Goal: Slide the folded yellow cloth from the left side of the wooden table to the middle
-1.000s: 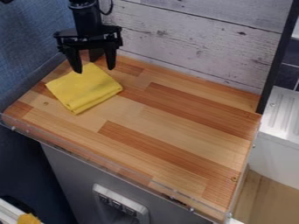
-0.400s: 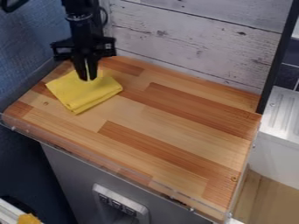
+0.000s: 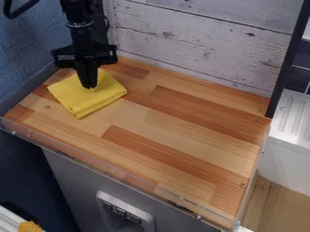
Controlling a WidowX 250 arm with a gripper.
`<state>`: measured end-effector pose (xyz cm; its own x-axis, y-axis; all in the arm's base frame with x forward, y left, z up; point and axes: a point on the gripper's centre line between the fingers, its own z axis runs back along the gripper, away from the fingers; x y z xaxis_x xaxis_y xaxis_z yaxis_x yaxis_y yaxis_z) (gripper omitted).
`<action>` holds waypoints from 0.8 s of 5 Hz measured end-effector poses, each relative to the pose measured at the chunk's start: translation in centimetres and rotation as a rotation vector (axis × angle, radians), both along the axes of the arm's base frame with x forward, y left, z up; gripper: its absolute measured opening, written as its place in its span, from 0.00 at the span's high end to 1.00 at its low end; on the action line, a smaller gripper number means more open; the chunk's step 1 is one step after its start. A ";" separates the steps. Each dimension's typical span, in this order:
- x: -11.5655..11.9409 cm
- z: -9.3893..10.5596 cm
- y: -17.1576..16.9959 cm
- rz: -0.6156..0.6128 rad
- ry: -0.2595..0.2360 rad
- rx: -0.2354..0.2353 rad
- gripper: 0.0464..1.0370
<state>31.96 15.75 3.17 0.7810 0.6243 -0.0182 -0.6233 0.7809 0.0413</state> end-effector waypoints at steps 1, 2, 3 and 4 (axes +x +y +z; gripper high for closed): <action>-0.1 -0.4 0.3 -0.005 0.004 -0.016 0.98; 0.0 -1.2 0.2 -0.011 0.004 -0.036 0.98; 0.0 -1.6 0.1 -0.013 -0.011 -0.045 0.98; -0.6 -2.3 -0.5 -0.056 -0.012 -0.064 0.98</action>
